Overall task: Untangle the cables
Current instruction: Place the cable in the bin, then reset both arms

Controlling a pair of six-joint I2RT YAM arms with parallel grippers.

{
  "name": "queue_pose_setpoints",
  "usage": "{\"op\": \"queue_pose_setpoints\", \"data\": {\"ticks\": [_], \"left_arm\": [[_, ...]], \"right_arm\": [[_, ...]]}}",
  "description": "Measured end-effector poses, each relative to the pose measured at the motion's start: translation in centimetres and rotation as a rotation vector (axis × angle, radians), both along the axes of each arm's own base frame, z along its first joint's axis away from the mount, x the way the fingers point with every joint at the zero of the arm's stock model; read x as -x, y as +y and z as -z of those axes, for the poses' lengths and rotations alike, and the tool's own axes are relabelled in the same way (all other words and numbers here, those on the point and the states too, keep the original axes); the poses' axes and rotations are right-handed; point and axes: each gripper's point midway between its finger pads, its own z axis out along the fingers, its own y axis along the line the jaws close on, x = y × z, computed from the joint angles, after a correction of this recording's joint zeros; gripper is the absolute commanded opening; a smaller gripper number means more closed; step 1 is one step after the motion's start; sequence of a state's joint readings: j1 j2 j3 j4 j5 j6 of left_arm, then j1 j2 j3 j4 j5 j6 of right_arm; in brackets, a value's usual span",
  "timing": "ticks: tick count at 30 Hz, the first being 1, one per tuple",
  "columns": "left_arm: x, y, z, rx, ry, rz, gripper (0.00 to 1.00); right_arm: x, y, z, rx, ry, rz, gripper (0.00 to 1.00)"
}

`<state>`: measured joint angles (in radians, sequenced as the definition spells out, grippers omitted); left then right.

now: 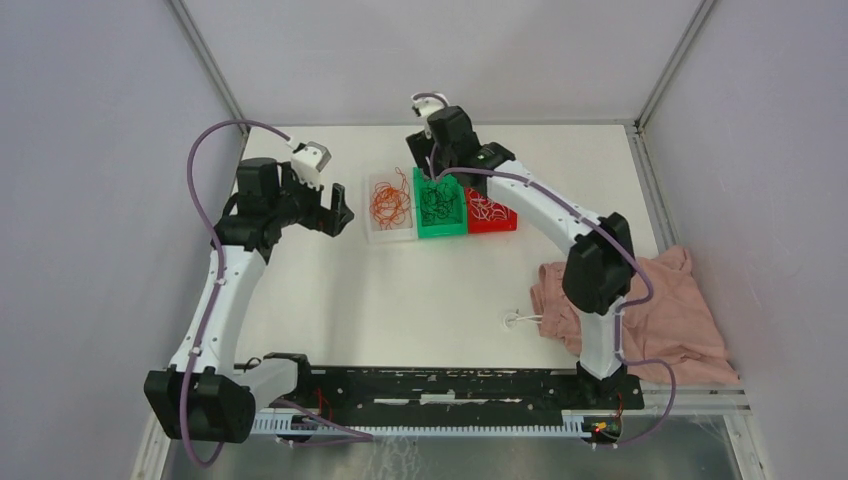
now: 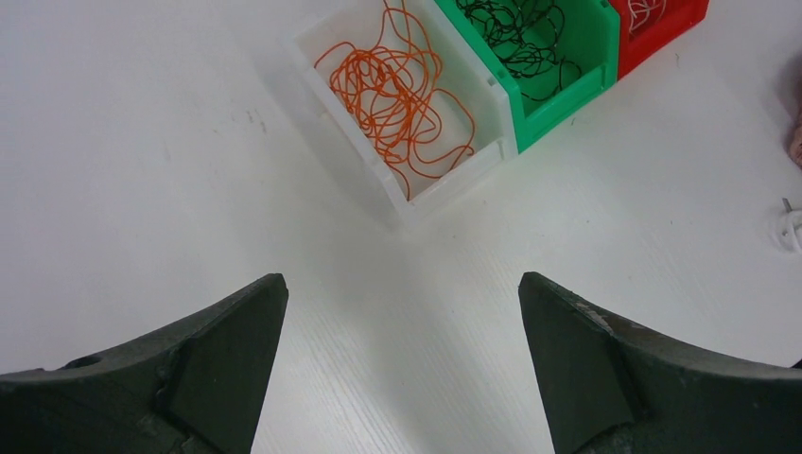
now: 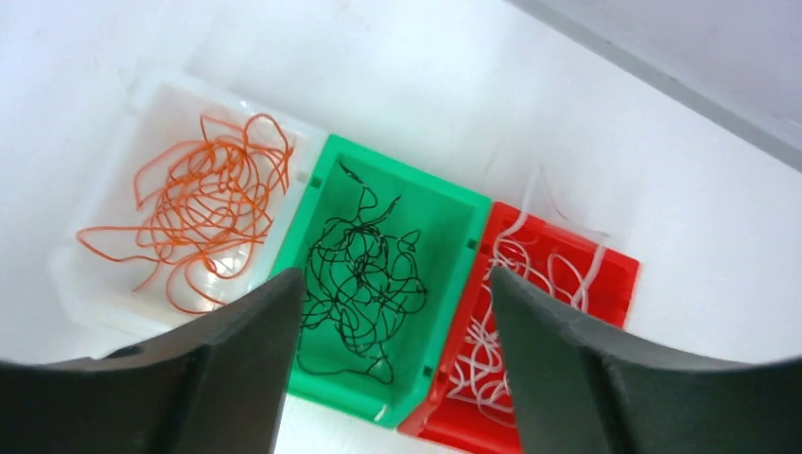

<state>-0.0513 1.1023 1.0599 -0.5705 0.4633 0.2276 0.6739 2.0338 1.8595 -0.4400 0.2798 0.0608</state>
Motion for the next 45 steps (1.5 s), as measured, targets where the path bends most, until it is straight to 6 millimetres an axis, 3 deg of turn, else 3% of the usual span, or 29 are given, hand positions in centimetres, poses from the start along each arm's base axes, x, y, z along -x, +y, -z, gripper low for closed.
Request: {"op": "queue_pose_setpoints", "data": {"ticks": [3, 6, 8, 10, 12, 16, 20, 23, 26, 31, 36, 40, 42, 45], "left_arm": [[-1.0, 0.5, -0.4, -0.003, -0.005, -0.031, 0.99], [-2.2, 1.6, 0.2, -0.008, -0.007, -0.077, 0.99], [-2.9, 2.6, 1.3, -0.005, -0.012, -0.111, 0.99], [-3.2, 3.8, 3.8, 0.001, 0.000, -0.152, 0.99], [-3.2, 4.9, 6.7, 0.007, 0.024, -0.187, 0.99], [-1.9, 6.1, 13.7, 0.035, 0.102, -0.244, 0.99], [-1.6, 6.0, 17.3, 0.067, 0.066, -0.272, 0.99], [-2.2, 6.2, 18.5, 0.077, -0.004, -0.283, 0.99], [-3.2, 6.3, 18.8, 0.099, -0.071, -0.297, 0.99], [-5.1, 6.5, 17.1, 0.135, -0.205, -0.310, 0.99], [-4.1, 6.8, 16.3, 0.128, -0.312, -0.337, 0.99], [-2.2, 6.8, 17.1, 0.136, -0.354, -0.366, 0.99], [-2.3, 7.1, 17.3, 0.132, -0.347, -0.381, 0.99], [-3.6, 7.4, 15.9, 0.138, -0.387, -0.394, 0.99]], "right_arm": [[0.9, -1.6, -4.4, -0.044, -0.074, 0.030, 0.99], [3.3, -5.1, -6.9, -0.091, -0.119, 0.085, 0.99], [4.7, -8.5, -7.8, -0.154, -0.163, 0.152, 0.99], [6.1, -13.4, -7.7, -0.198, -0.212, 0.271, 0.99], [7.0, -18.1, -6.8, -0.221, -0.257, 0.408, 0.99], [9.6, -27.7, -2.0, -0.175, -0.318, 0.715, 1.00], [12.7, -34.1, 3.4, -0.050, -0.312, 0.929, 1.00], [14.4, -37.3, 6.0, 0.023, -0.294, 1.037, 1.00], [14.9, -39.4, 7.4, 0.048, -0.302, 1.100, 1.00], [14.3, -40.6, 9.4, 0.100, -0.271, 1.091, 0.99], [14.1, -39.6, 11.0, 0.046, -0.271, 1.011, 0.99], [14.1, -38.5, 12.1, -0.016, -0.279, 0.946, 1.00], [13.5, -38.1, 12.2, -0.042, -0.301, 0.924, 1.00], [12.3, -36.7, 13.1, -0.067, -0.293, 0.831, 0.99]]}}
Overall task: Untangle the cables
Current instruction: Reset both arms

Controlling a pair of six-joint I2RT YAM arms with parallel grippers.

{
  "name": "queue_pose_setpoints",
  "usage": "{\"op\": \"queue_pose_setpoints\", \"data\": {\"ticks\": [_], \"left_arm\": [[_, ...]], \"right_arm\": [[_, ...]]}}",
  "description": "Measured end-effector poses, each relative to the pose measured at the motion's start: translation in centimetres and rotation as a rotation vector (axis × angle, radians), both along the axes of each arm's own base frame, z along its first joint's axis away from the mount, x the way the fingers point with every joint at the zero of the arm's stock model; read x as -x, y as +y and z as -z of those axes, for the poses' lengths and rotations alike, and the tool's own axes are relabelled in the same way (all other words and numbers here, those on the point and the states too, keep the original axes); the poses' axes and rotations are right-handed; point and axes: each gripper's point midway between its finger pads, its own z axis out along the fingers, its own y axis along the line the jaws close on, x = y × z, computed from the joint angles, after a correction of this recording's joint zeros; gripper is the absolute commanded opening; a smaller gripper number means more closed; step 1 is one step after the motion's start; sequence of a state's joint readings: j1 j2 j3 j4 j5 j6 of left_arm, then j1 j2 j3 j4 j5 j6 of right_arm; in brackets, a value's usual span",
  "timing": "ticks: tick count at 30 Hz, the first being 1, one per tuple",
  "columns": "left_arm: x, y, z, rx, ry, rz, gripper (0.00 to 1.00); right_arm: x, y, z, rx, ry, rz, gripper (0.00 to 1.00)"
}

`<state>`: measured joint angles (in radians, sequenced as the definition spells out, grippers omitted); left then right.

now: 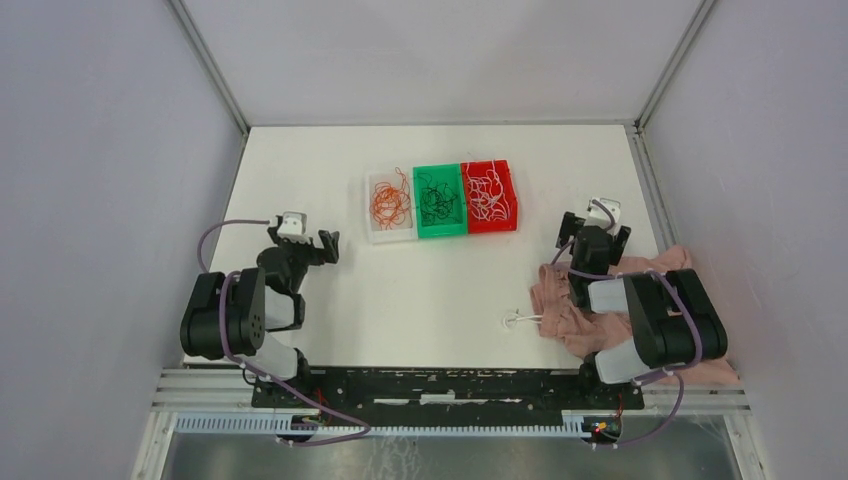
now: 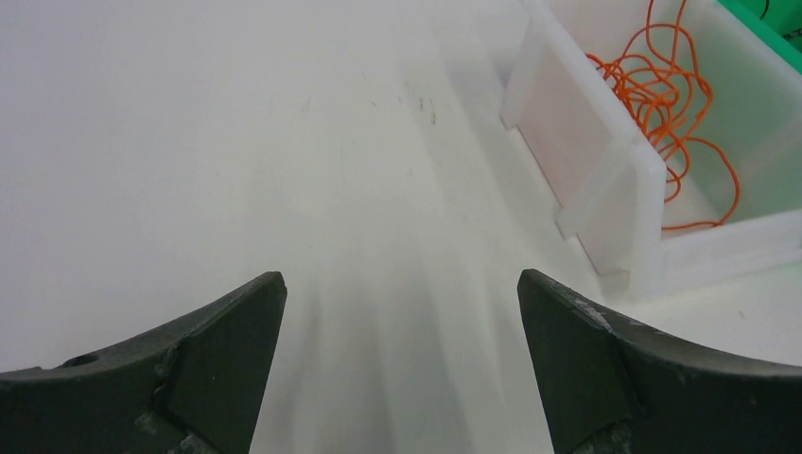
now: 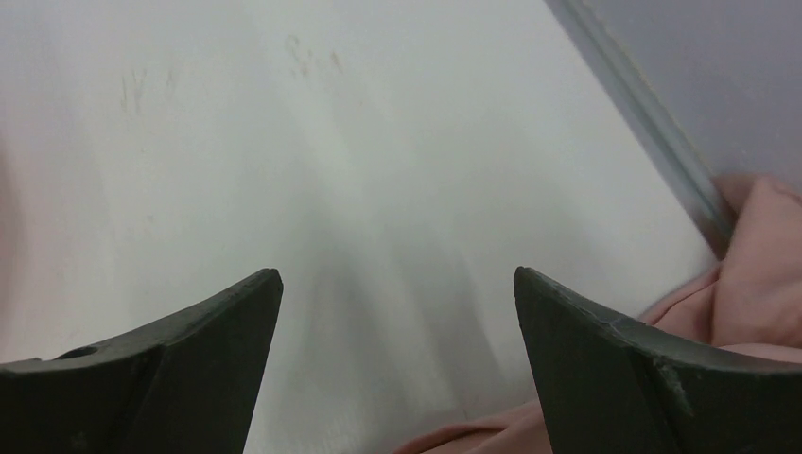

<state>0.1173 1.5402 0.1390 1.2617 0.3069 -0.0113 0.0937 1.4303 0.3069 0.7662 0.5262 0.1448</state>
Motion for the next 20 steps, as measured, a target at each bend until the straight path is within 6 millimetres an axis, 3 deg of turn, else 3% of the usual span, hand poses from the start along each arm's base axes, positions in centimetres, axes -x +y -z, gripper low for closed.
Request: {"op": "queue_pose_setpoints", "data": {"ticks": [4, 20], "left_arm": [[-1.5, -0.3, -1.2, -0.008, -0.029, -0.007, 0.99], [-1.4, -0.5, -0.4, -0.013, 0.010, -0.028, 0.99]], "right_arm": [[-0.9, 1.6, 1.7, 0.019, 0.040, -0.084, 0.99], [-1.6, 2.1, 1.0, 0.009, 0.011, -0.123, 0.99]]}}
